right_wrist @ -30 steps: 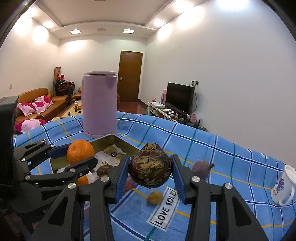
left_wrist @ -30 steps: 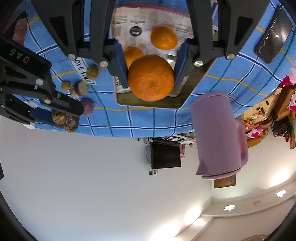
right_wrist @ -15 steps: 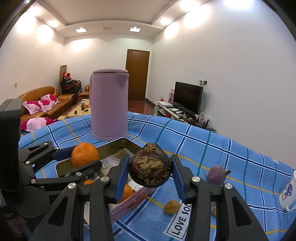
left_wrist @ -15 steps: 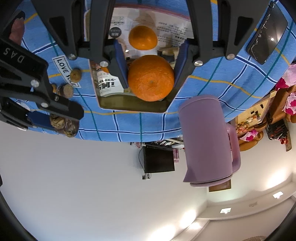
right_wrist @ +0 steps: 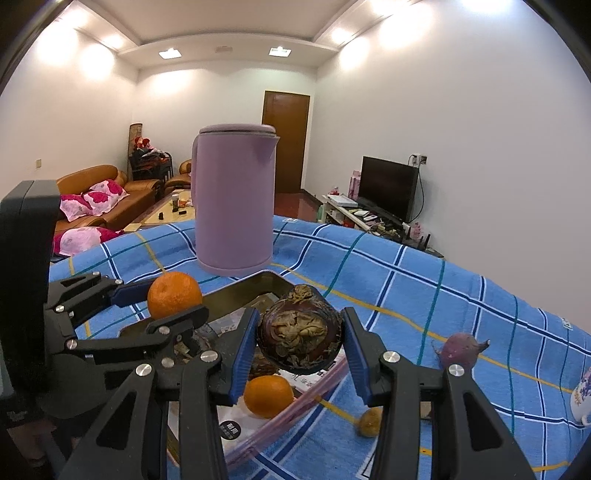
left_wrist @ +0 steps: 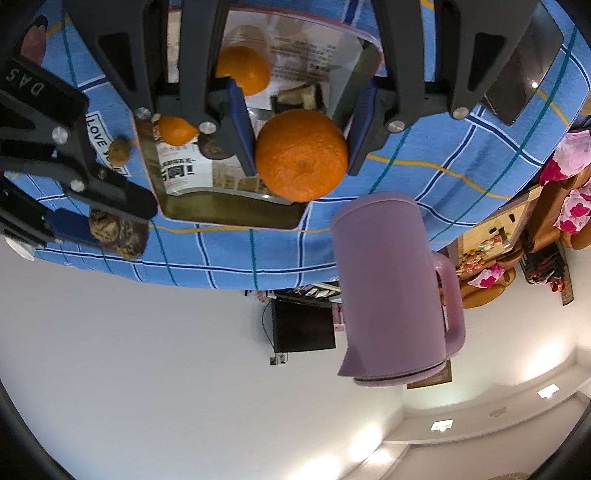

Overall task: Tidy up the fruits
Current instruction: 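Open the right tool to drop the mangosteen into the tin while the left tool drops the orange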

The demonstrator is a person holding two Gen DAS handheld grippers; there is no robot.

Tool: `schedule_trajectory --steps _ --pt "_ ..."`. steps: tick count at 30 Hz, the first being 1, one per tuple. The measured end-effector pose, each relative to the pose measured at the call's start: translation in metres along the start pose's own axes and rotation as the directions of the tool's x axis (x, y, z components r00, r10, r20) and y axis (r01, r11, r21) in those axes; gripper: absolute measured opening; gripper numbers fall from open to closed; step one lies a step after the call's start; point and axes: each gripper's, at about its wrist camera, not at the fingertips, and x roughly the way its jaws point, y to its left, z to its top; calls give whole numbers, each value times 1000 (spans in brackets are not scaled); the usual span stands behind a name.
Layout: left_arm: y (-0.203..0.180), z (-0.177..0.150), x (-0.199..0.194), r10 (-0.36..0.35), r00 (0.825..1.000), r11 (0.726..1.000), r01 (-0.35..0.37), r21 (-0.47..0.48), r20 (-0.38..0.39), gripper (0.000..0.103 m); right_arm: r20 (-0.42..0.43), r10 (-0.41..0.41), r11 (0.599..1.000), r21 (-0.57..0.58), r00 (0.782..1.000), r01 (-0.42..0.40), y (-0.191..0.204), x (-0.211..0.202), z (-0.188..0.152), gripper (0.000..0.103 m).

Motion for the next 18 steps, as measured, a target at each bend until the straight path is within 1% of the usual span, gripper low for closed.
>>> schedule_trajectory --steps 10,18 --pt "14 2 16 17 999 1000 -17 -4 -33 49 -57 26 1000 6 998 -26 7 22 -2 47" --pt "16 5 24 18 999 1000 -18 2 -46 49 -97 50 999 -14 994 -52 18 34 -6 47"
